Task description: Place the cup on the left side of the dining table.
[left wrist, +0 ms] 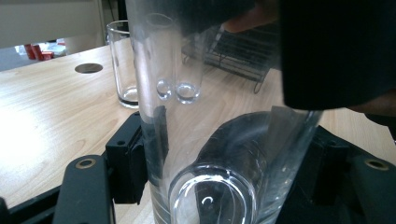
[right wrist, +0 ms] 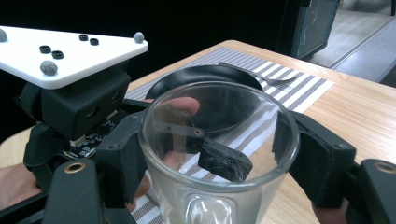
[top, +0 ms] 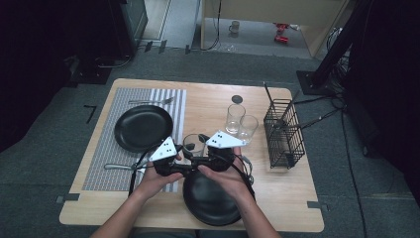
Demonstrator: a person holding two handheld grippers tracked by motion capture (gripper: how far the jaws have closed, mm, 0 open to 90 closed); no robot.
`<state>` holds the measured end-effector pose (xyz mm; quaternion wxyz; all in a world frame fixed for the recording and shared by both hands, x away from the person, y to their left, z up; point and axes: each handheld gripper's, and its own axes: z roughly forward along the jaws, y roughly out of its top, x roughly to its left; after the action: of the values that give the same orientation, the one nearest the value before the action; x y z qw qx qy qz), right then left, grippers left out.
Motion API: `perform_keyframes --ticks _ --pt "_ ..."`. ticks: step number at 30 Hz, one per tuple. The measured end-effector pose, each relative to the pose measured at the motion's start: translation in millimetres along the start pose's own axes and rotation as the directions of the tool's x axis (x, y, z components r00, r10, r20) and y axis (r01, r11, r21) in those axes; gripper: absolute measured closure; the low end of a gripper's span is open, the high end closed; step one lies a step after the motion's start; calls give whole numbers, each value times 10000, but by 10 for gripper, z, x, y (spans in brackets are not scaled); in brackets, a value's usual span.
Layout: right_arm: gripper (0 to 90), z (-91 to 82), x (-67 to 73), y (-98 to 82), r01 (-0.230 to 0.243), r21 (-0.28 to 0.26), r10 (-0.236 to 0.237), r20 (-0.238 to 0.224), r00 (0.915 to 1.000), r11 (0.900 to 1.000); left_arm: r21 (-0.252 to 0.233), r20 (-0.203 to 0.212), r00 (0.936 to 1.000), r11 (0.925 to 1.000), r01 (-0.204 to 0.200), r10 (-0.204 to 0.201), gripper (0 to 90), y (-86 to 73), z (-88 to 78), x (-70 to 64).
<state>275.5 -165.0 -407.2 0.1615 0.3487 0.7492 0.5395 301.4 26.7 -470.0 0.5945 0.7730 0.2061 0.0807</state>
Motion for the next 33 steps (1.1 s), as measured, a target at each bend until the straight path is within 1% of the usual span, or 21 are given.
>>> perform_keyframes --ticks 4,9,10,13,15,16,17,18,19,20,22,23,24,25,26,27,28,29,31,33 --pt "286 0 14 -18 -69 -111 69 48 10000 9999 -32 -42 10000 10000 -32 32 310 5 -8 5" --pt "286 -17 29 -15 -57 -190 56 -47 10000 9998 -319 345 9994 9995 -3 14 294 60 -46 16" --pt "286 -16 41 -19 75 -117 -76 -137 9999 9999 -423 473 9988 9991 -76 96 285 99 -68 22" --pt "285 -22 48 -17 143 -155 -146 -222 9996 9998 -390 555 9982 9991 -190 212 290 122 -76 19" --pt "284 -22 47 -17 236 -130 -240 -316 9992 9996 -388 412 9981 9983 -446 462 298 119 -90 -3" --pt "283 -23 50 -19 354 -106 -358 -369 9987 9993 -388 412 9981 9983 -446 462 301 119 -90 -3" --pt "283 -23 50 -19 354 -106 -358 -369 9987 9993 -400 367 9978 9977 -544 559 301 113 -98 -11" --pt "279 -28 54 -18 402 -51 -404 -425 9983 9992 -402 376 9975 9975 -583 598 302 106 -107 -15" --pt "265 -42 51 -18 353 30 -351 -538 9979 9994 -339 392 9978 9981 -522 536 303 92 -118 -15" --pt "265 -42 51 -18 353 30 -351 -538 9979 9994 -339 392 9978 9981 -522 536 304 92 -118 -15" --pt "221 -96 35 -26 302 -48 -304 -523 9982 9995 -301 285 9984 9984 -488 497 305 75 -131 -4" --pt "221 -96 35 -26 302 -48 -304 -523 9982 9995 -294 201 9988 9986 -433 439 305 67 -140 4" --pt "203 -149 20 -34 210 -176 -219 -500 9985 9996 -313 22 9994 9989 -346 347 305 53 -171 35" --pt "195 -184 12 -40 182 -274 -194 -431 9989 9995 -313 22 9994 9989 -346 347 305 53 -171 35" --pt "188 -223 1 -45 141 -383 -157 -413 9990 9992 -384 -178 9997 9991 -155 148 305 37 -211 77" --pt "188 -223 1 -45 141 -383 -157 -413 9990 9992 -384 -178 9997 9991 -155 148 306 37 -211 77" --pt "186 -311 -28 -56 8 -544 -28 -364 9993 9985 -395 -443 9990 9992 -63 46 306 18 -253 120" --pt "186 -311 -28 -56 8 -544 -28 -364 9993 9985 -395 -443 9990 9992 -63 46 306 18 -253 120" --pt "186 -399 -64 -76 -44 -656 33 -173 9998 9978 -377 -807 9967 9993 -17 -14 306 -8 -305 162" --pt "186 -487 -110 -113 -187 -703 186 -16 9998 9974 -361 -1057 9943 9993 80 -118 307 -28 -347 193"
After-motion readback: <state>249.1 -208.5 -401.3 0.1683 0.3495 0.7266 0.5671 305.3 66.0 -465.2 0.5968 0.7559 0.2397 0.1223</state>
